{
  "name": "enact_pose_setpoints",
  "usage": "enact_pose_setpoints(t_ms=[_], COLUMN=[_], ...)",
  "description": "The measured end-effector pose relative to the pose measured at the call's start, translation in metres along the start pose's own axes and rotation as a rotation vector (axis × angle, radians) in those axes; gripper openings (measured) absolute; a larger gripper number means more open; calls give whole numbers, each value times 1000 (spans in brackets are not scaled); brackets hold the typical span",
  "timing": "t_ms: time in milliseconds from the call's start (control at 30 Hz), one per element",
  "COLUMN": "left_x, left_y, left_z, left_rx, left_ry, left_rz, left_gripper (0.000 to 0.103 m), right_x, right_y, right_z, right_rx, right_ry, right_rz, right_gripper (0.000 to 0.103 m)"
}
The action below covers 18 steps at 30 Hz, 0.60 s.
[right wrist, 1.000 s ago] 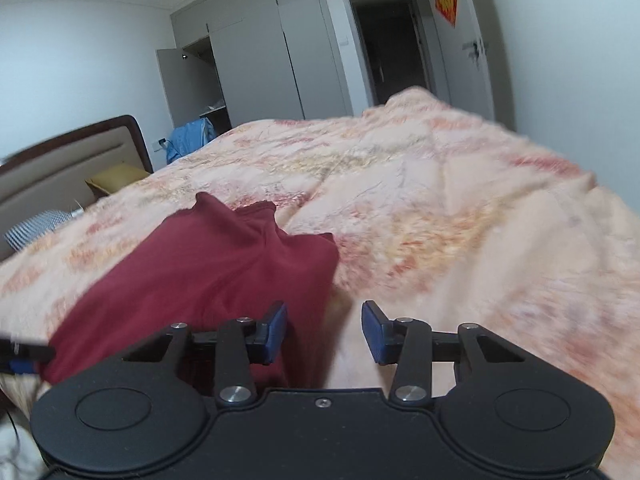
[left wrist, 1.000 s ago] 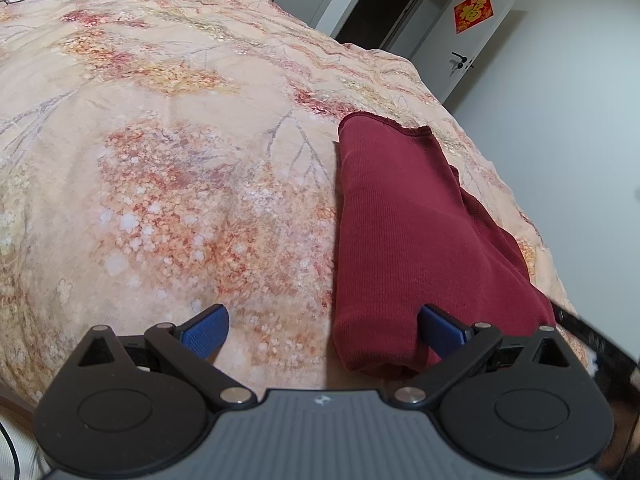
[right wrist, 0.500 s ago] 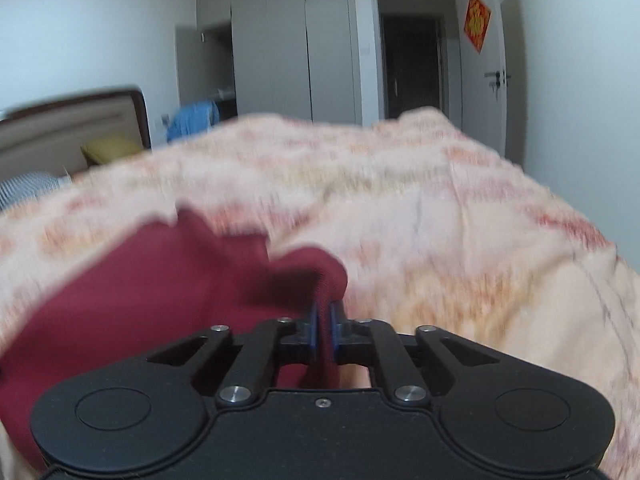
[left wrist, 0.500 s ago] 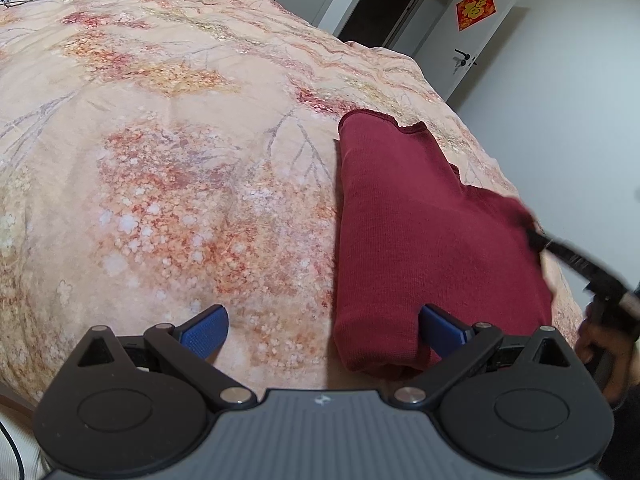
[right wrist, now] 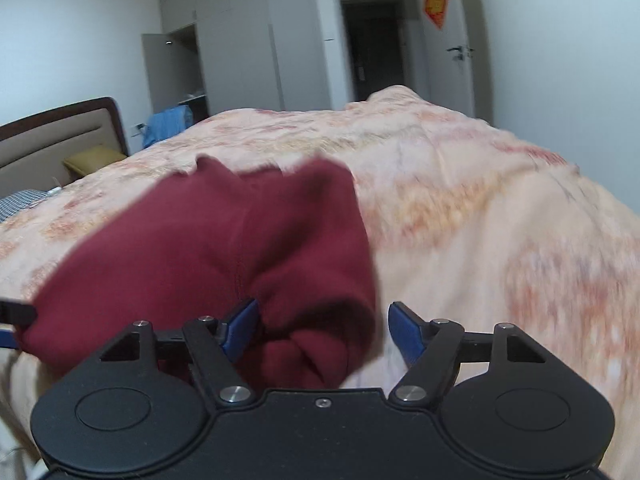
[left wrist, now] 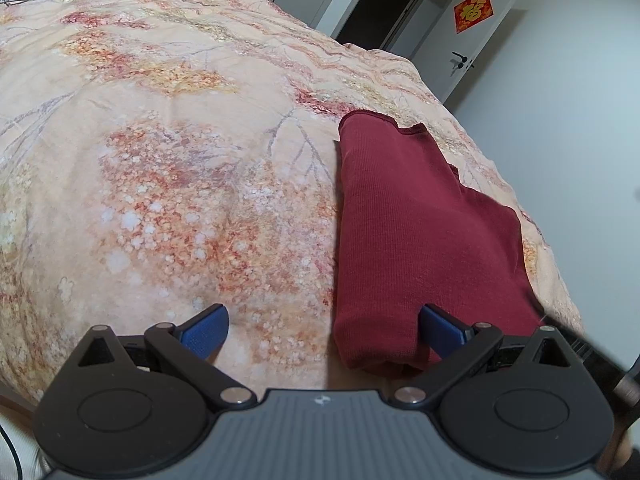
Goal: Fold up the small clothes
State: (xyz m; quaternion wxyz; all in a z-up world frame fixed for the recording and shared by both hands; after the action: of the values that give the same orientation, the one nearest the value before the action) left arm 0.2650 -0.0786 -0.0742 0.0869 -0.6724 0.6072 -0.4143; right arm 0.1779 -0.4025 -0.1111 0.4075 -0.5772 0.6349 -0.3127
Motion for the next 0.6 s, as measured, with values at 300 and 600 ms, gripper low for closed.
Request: enact_pose_setpoints(t_ms=[300, 600], left_x=[-2, -2], left_y=[4, 6], left_z=[-4, -7], left_rx=[-2, -9], left_ry=[5, 3], left_rz=[11, 16], left_gripper=[103, 103], right_x=[8, 8], right_y=[9, 9], right_z=[-10, -16], right_rx=[8, 50], right_ry=[0, 23], right_rz=[63, 75], right_gripper=[93, 102])
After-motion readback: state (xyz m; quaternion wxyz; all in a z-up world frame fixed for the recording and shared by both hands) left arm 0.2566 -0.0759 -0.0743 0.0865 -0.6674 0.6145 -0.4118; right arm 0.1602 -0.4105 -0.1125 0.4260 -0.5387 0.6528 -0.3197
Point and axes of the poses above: each gripper's, at about its wrist camera, not at the fingertips, and z roughly the way its jaws point, x to its right, y to its underside, the point moved 3 cm from there along z, roughly the way its jaws point
